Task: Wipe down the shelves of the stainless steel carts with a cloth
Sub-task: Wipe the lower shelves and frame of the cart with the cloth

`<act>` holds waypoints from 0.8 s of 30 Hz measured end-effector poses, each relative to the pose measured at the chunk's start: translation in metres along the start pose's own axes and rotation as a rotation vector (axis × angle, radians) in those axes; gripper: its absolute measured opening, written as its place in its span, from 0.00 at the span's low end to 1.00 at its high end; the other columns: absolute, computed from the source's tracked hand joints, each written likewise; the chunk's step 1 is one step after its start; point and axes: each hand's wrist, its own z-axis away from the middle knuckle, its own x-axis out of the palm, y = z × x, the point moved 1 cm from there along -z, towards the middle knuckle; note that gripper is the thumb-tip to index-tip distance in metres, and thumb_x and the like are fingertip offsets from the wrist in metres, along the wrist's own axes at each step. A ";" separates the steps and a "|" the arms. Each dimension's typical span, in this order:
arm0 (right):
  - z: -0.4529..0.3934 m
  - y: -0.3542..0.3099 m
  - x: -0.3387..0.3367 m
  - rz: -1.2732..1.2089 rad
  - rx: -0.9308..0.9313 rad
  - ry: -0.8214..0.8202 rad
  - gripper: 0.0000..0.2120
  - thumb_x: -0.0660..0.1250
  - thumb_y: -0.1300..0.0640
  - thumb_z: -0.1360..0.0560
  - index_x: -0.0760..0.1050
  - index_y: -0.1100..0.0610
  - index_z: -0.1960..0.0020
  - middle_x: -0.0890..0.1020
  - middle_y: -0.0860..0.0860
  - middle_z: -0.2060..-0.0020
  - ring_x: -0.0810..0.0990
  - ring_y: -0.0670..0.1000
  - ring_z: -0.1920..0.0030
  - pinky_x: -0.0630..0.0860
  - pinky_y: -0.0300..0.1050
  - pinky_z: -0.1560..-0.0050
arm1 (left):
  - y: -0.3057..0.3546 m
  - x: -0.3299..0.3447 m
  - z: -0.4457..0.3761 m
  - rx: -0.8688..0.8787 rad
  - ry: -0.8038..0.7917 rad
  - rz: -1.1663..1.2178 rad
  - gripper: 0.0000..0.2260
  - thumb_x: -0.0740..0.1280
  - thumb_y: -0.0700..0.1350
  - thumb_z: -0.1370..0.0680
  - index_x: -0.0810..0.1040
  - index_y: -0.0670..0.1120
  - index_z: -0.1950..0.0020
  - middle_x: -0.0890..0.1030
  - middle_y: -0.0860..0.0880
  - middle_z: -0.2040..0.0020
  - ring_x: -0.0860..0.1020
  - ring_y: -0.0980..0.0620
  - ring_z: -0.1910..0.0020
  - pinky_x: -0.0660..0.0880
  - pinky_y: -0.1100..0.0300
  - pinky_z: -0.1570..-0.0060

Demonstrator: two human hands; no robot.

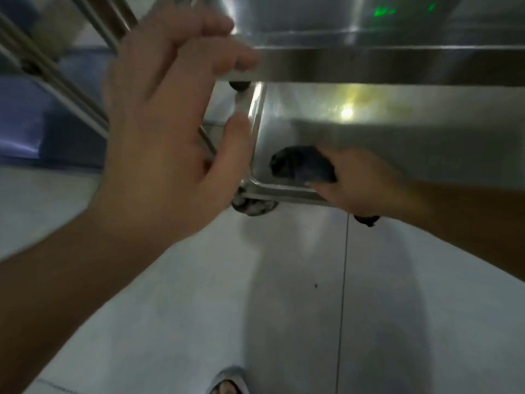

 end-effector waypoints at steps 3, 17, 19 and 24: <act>-0.013 0.017 0.016 -0.069 0.072 0.101 0.08 0.66 0.46 0.20 0.68 0.35 0.54 0.78 0.32 0.66 0.76 0.27 0.61 0.69 0.31 0.72 | -0.010 0.014 0.046 -0.001 -0.164 0.159 0.11 0.67 0.39 0.21 0.81 0.38 0.40 0.78 0.47 0.42 0.75 0.52 0.41 0.69 0.61 0.39; -0.116 -0.032 0.090 -0.241 0.167 0.167 0.21 0.68 0.49 0.19 0.70 0.47 0.28 0.83 0.46 0.45 0.82 0.49 0.46 0.81 0.52 0.42 | -0.102 0.144 0.085 -1.047 -0.084 0.897 0.21 0.78 0.56 0.32 0.77 0.54 0.43 0.83 0.48 0.47 0.85 0.47 0.44 0.84 0.48 0.51; -0.117 -0.032 0.114 -0.237 0.094 -0.112 0.25 0.59 0.42 0.16 0.64 0.45 0.20 0.77 0.50 0.30 0.75 0.53 0.30 0.67 0.55 0.24 | -0.101 0.153 0.076 -0.965 0.035 0.959 0.14 0.78 0.48 0.28 0.75 0.50 0.48 0.82 0.51 0.54 0.84 0.52 0.51 0.82 0.55 0.50; -0.086 -0.007 0.124 0.161 -0.086 -0.189 0.29 0.43 0.35 0.15 0.47 0.41 0.16 0.53 0.46 0.16 0.45 0.49 0.17 0.43 0.50 0.17 | -0.095 0.166 0.062 -0.962 0.173 0.967 0.07 0.71 0.39 0.24 0.75 0.50 0.57 0.77 0.51 0.62 0.77 0.53 0.59 0.76 0.54 0.52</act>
